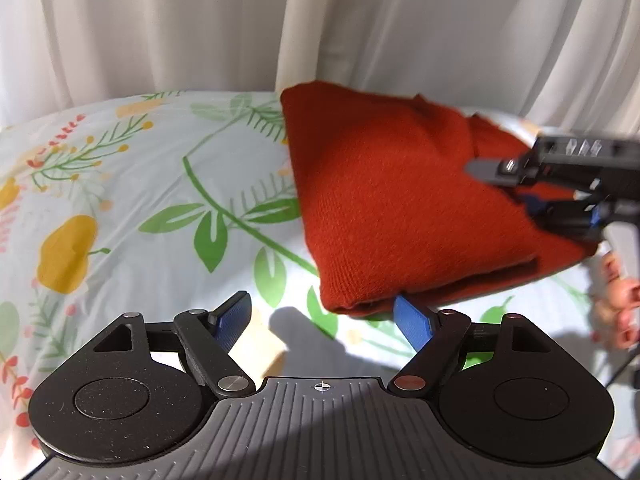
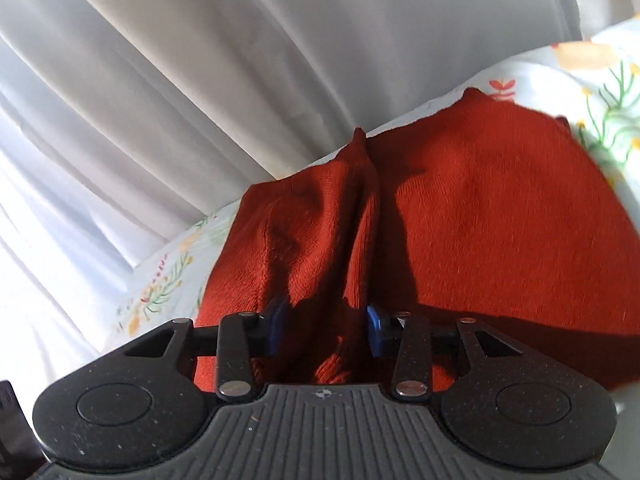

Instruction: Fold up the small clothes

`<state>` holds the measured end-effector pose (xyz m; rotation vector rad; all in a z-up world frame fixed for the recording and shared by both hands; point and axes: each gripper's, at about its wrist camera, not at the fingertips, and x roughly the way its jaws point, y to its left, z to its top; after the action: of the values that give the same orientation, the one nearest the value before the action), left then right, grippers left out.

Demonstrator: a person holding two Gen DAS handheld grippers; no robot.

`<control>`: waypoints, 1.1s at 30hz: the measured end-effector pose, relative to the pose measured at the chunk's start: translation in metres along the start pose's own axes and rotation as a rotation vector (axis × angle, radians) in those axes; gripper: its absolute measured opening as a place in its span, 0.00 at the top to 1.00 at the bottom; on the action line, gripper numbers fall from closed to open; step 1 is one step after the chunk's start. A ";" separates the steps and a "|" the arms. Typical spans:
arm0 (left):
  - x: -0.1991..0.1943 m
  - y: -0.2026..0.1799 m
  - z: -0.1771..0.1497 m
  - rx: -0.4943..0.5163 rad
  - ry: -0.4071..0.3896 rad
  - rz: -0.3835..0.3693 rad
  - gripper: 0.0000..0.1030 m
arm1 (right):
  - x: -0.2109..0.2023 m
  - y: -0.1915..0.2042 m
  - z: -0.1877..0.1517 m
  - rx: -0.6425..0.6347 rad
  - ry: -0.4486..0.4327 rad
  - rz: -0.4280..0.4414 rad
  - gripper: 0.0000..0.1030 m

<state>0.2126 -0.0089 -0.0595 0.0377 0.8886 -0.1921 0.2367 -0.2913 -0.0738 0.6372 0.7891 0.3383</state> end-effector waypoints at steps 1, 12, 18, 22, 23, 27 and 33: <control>0.005 -0.003 0.000 0.005 -0.003 0.029 0.19 | 0.000 0.000 -0.002 0.025 -0.001 0.011 0.62; -0.016 0.041 0.008 -0.164 0.038 -0.046 0.18 | -0.005 0.007 0.009 -0.099 -0.013 -0.090 0.94; -0.020 0.058 0.023 -0.239 0.003 0.001 0.16 | 0.000 -0.023 0.037 0.105 0.027 0.079 0.61; -0.022 0.066 0.029 -0.270 -0.033 0.016 0.15 | 0.019 -0.011 0.043 0.088 0.066 0.096 0.57; -0.020 0.068 0.030 -0.283 -0.037 0.044 0.15 | 0.024 -0.006 0.043 0.058 0.072 0.076 0.67; -0.001 0.059 0.037 -0.290 -0.021 0.066 0.16 | 0.032 0.021 0.038 -0.152 0.062 -0.077 0.89; 0.004 0.024 0.044 -0.231 -0.057 0.000 0.15 | -0.010 0.083 0.024 -0.592 -0.142 -0.282 0.90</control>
<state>0.2535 0.0088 -0.0358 -0.1815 0.8494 -0.0893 0.2436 -0.2428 -0.0023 -0.0086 0.5901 0.2463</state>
